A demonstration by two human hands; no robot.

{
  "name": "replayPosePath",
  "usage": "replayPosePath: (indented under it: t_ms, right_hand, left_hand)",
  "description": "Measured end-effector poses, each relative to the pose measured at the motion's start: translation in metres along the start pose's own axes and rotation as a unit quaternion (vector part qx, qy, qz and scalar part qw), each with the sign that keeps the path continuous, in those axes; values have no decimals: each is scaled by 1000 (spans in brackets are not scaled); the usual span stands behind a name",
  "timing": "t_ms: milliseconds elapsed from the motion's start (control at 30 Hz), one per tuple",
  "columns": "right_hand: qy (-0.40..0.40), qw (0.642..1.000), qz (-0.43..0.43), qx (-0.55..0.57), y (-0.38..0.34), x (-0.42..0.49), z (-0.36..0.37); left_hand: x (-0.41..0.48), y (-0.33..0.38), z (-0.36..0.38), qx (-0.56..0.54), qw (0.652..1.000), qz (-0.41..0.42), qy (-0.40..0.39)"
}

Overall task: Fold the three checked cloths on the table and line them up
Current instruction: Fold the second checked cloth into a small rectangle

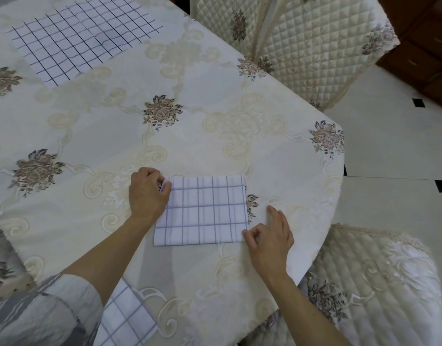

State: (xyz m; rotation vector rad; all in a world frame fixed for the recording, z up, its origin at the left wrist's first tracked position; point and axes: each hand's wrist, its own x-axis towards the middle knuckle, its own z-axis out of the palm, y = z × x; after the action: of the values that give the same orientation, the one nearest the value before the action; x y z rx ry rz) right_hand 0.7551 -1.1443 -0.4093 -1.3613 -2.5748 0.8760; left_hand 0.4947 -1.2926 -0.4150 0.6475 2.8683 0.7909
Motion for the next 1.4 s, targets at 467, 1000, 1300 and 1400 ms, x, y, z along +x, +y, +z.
replayPosePath:
  t_ms: [467,1000,1300,1400]
  right_hand:
    - [27,996,-81,-30,-12,2,-1]
    - [5,986,-150,-74,-6,2,8]
    - [-19,987,-138,-81,-2,0,4]
    - [-23,986,-130,-101,1,-2,1]
  left_hand:
    - [-15,5,4,110,989,100,14]
    - [-132,60,38,135,975,163,-71]
    - [-132,29,22,147,982,107,-55]
    - [-135,4,12,160,982,90,-33]
